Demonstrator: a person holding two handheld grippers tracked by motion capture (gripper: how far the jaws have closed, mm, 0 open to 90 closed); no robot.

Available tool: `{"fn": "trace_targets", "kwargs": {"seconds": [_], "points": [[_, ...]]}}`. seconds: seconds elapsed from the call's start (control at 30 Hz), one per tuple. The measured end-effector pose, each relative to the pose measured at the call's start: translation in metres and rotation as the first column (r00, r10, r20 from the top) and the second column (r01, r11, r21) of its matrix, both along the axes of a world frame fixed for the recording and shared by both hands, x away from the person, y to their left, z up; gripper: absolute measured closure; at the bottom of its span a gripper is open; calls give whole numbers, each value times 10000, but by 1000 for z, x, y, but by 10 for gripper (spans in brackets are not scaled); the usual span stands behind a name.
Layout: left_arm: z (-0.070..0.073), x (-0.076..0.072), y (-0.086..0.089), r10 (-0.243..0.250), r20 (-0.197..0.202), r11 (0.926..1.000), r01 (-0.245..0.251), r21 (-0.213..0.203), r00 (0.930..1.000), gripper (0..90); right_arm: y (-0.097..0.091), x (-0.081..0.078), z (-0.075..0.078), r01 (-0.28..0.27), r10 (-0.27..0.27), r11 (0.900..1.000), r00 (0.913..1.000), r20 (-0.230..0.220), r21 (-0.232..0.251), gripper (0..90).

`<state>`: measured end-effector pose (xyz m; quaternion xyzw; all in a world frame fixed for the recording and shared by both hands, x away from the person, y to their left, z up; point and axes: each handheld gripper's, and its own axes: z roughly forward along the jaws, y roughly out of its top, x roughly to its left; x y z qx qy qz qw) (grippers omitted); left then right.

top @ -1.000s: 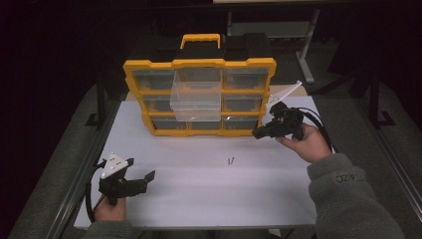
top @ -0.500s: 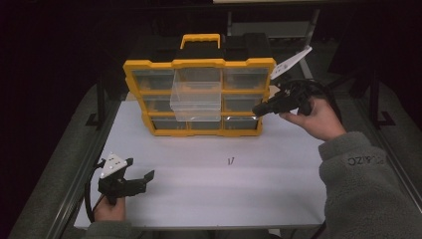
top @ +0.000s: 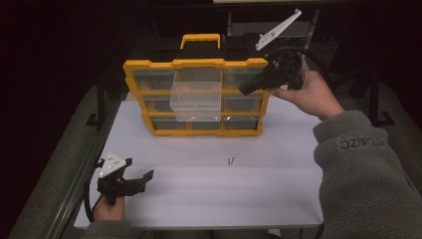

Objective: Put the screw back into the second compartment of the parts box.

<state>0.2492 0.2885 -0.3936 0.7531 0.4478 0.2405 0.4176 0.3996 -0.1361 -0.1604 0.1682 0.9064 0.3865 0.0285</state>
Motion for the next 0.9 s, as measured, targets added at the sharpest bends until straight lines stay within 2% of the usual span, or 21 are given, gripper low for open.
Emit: {"fn": "trace_targets", "kwargs": {"seconds": [0.07,0.17,0.2,0.3,0.33,0.4,0.43,0.53,0.9], "points": [[1,-1,0,16,-79,10000,-16,7,10000,139,15,0,11,-64,64,10000,10000,-16,37,862],[1,-1,0,51,-129,10000,-52,-71,9999,139,23,1,16,-189,190,9998,9998,70,-36,862],[1,-1,0,32,-124,10000,-33,-52,9999,139,33,3,19,-269,273,9995,9994,224,-193,862],[1,0,-1,7,-91,10000,-8,-76,10000,139,41,4,20,-333,336,9992,9993,153,-219,862],[1,-1,-1,-27,-122,10000,27,9,9999,139,48,5,20,-365,369,9990,9992,170,-272,862],[0,0,0,-58,62,10000,58,16,10000,139,57,7,18,-499,505,9982,9986,180,-345,862],[1,-1,0,-34,-57,10000,34,40,10000,139,64,8,16,-548,555,9977,9983,150,-407,862],[2,-1,1,2,-43,10000,-2,-29,10000,139,79,12,10,-675,675,9962,9977,-23,-542,862],[2,-1,0,63,50,9998,-62,-172,10000,139,104,21,-10,-823,795,9895,9964,-285,-1189,861]]}}
